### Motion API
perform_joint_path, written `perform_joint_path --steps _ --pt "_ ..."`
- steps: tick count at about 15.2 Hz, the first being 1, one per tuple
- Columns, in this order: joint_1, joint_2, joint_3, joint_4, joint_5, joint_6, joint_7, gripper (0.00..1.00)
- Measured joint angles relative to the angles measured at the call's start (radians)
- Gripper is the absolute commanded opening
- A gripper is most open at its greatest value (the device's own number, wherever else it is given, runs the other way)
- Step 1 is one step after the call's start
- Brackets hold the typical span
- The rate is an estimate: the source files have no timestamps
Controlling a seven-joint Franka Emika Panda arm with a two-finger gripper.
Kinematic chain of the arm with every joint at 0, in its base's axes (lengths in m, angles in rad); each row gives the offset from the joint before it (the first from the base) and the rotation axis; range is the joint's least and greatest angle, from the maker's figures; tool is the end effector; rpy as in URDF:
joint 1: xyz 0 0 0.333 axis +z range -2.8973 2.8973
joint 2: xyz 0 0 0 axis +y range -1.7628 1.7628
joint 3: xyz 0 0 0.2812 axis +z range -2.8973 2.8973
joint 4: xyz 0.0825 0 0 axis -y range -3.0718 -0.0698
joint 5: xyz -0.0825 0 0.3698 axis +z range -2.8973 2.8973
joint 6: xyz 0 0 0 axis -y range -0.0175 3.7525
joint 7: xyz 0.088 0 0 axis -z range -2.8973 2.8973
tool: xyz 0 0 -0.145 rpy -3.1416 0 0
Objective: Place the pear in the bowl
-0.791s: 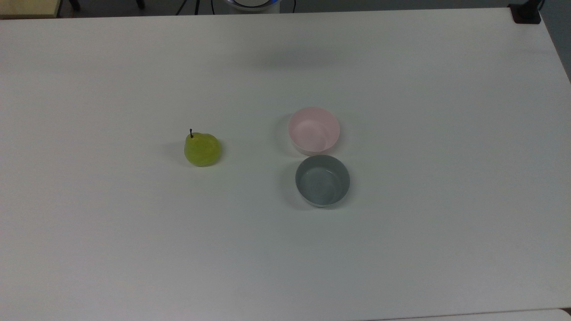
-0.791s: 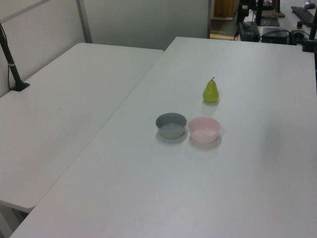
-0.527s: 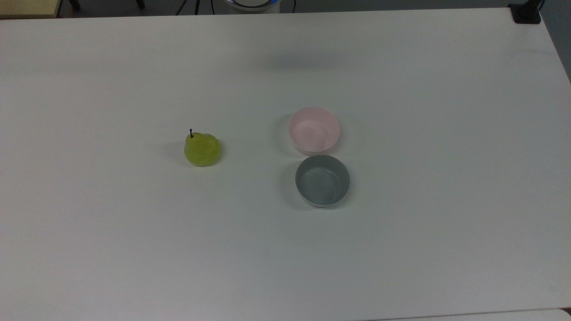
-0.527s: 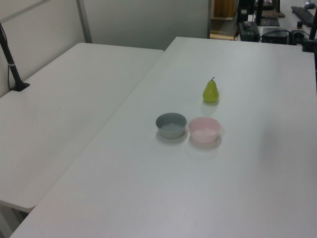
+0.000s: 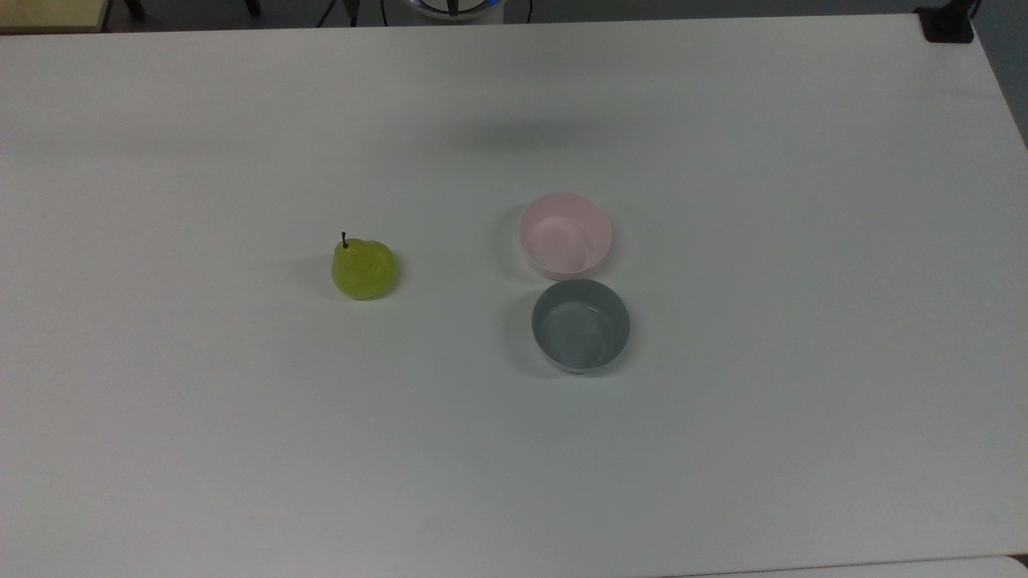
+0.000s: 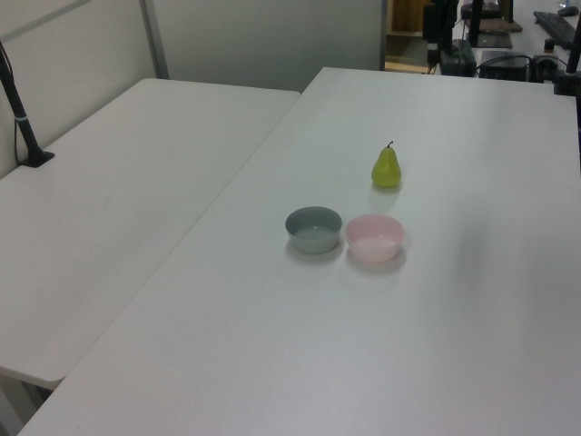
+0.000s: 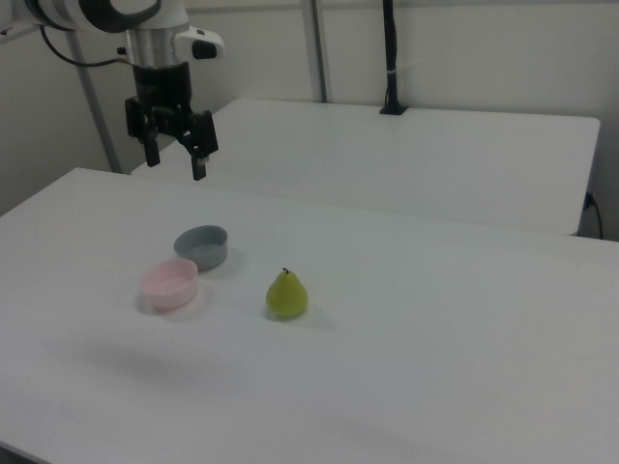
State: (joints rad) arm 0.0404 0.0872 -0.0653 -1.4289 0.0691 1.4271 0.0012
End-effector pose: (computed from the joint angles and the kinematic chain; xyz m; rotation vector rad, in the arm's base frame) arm 0.5462 -0.0014 0.5567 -3.0744 0.0296 0.1355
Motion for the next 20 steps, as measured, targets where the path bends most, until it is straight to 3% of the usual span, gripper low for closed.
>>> perform_joint_path --steps 6,14,20 --pt "-0.008 0.008 -0.004 0.000 0.000 0.014 -0.015 1.00" --pt "-0.057 0.081 -0.009 -0.009 -0.005 0.063 -0.174 1.00" --pt "-0.078 0.166 -0.011 -0.086 -0.088 0.212 -0.222 1.00"
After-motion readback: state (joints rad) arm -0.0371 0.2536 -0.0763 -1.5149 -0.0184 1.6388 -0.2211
